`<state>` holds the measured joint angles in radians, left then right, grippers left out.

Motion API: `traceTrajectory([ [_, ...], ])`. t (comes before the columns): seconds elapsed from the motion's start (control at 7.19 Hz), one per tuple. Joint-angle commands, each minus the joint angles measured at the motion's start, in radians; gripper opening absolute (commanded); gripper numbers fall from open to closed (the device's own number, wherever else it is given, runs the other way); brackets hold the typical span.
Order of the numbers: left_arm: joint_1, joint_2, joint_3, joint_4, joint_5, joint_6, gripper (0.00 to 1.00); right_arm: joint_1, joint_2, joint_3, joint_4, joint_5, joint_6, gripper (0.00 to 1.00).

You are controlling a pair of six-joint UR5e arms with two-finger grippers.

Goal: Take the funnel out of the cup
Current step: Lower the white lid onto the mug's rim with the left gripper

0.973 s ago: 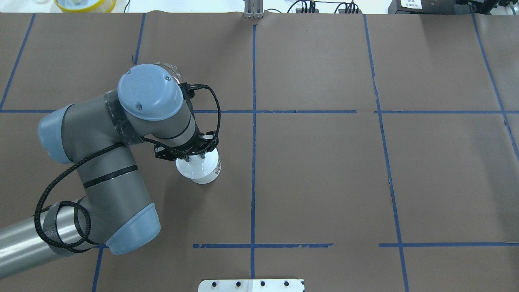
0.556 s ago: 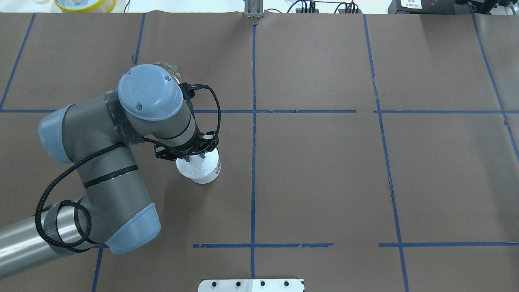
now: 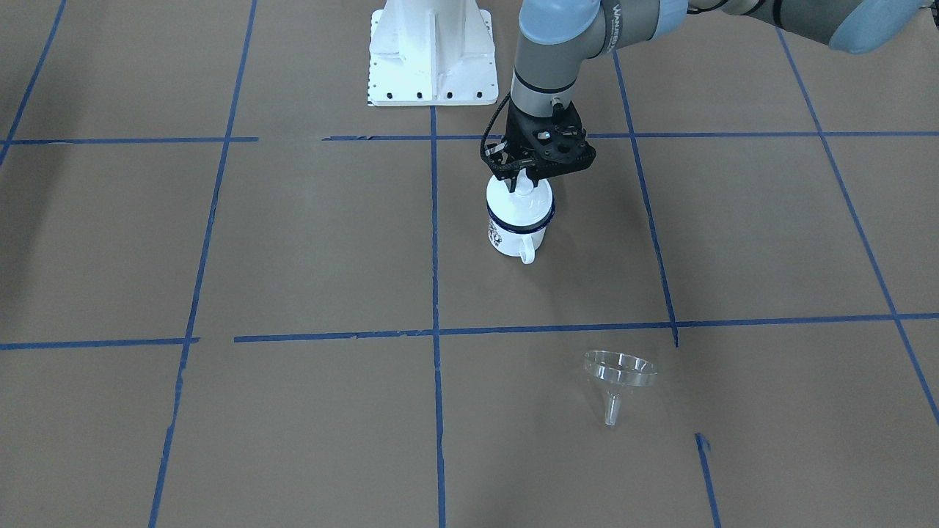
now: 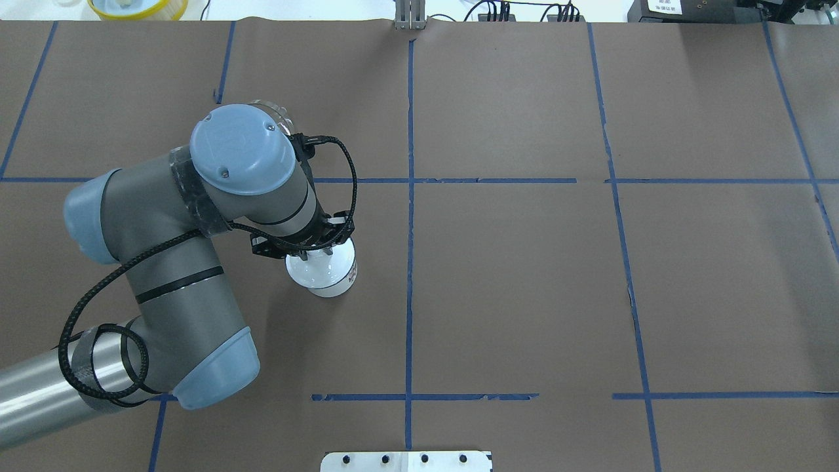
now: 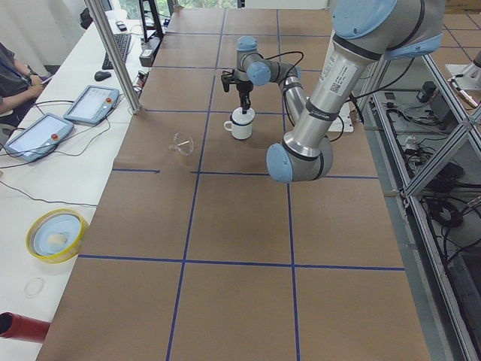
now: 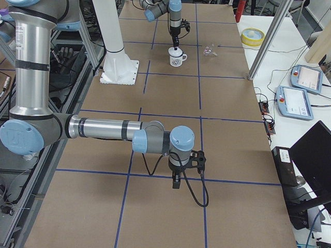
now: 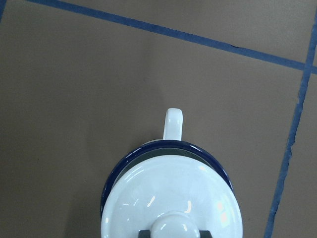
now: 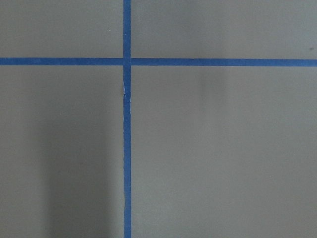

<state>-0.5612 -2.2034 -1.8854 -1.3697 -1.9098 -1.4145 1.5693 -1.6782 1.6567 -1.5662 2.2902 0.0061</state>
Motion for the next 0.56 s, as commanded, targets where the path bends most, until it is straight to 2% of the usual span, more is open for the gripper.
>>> traceTrajectory([
  [0.0, 0.001, 0.002, 0.000, 0.000, 0.000, 0.003, 0.00, 0.000, 0.000, 0.000, 0.000, 0.000, 0.000, 1.00],
  [0.42, 0.000, 0.001, -0.006, 0.000, 0.003, 0.005, 0.00, 0.000, 0.000, 0.000, 0.000, 0.000, 0.000, 1.00],
])
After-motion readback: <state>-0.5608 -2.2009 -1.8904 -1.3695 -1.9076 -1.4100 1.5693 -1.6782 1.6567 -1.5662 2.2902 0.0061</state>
